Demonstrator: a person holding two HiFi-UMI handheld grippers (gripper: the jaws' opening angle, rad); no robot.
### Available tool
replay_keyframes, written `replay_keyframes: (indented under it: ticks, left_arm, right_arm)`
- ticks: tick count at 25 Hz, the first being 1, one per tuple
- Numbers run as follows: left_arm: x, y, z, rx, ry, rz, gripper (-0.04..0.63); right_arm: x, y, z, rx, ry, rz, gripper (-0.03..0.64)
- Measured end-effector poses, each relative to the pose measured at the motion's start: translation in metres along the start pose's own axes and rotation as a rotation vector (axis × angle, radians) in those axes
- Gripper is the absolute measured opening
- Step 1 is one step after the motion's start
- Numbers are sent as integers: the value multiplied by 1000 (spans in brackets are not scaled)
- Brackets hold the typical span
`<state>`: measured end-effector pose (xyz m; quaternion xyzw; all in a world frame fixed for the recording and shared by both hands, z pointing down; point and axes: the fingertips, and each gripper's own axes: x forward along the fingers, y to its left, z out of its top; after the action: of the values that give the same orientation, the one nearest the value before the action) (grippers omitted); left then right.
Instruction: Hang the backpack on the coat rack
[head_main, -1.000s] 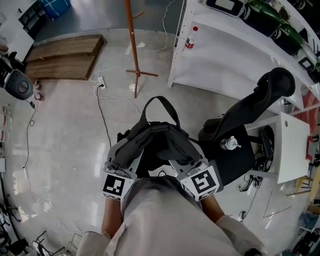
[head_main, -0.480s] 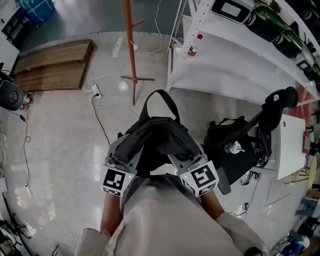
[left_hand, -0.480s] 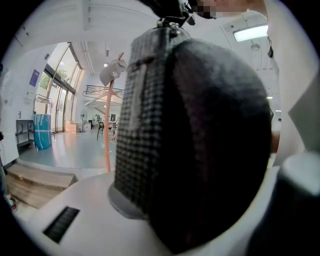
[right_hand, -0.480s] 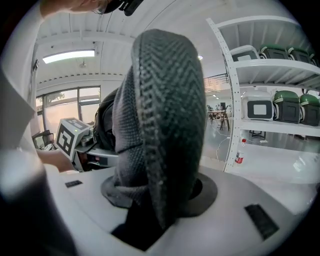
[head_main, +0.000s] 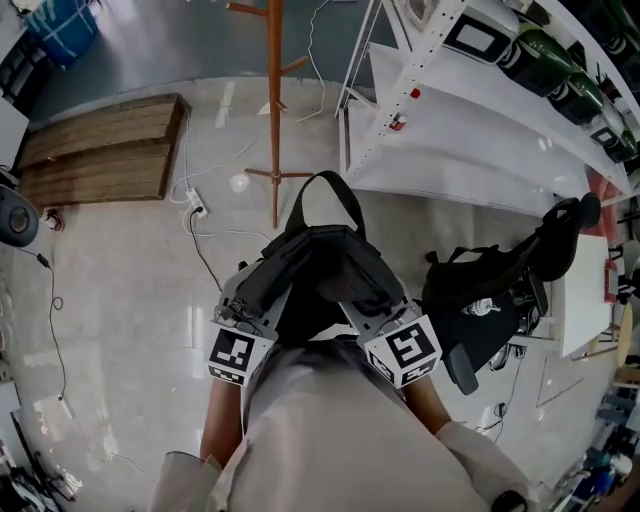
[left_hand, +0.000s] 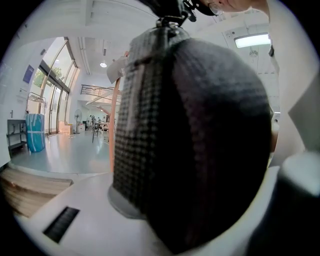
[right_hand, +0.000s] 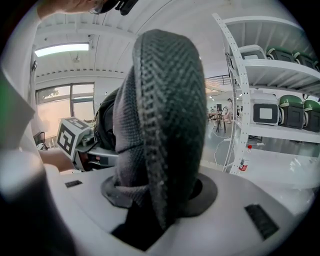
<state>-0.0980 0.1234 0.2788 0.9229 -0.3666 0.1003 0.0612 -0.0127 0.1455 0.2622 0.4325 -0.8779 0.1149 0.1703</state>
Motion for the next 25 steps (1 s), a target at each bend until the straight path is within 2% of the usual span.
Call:
replay_keyframes:
  ticks: [11, 19, 25]
  left_arm:
    - [3, 60, 9, 4, 30, 6, 143]
    - [28, 78, -11, 9, 81, 6, 140]
    - [54, 96, -21, -5, 120, 14, 140]
  right_arm:
    - [52, 3, 27, 2, 3, 9, 172]
    - [80, -17, 15, 45, 45, 6, 164]
    - [106, -41, 9, 58, 67, 51, 164]
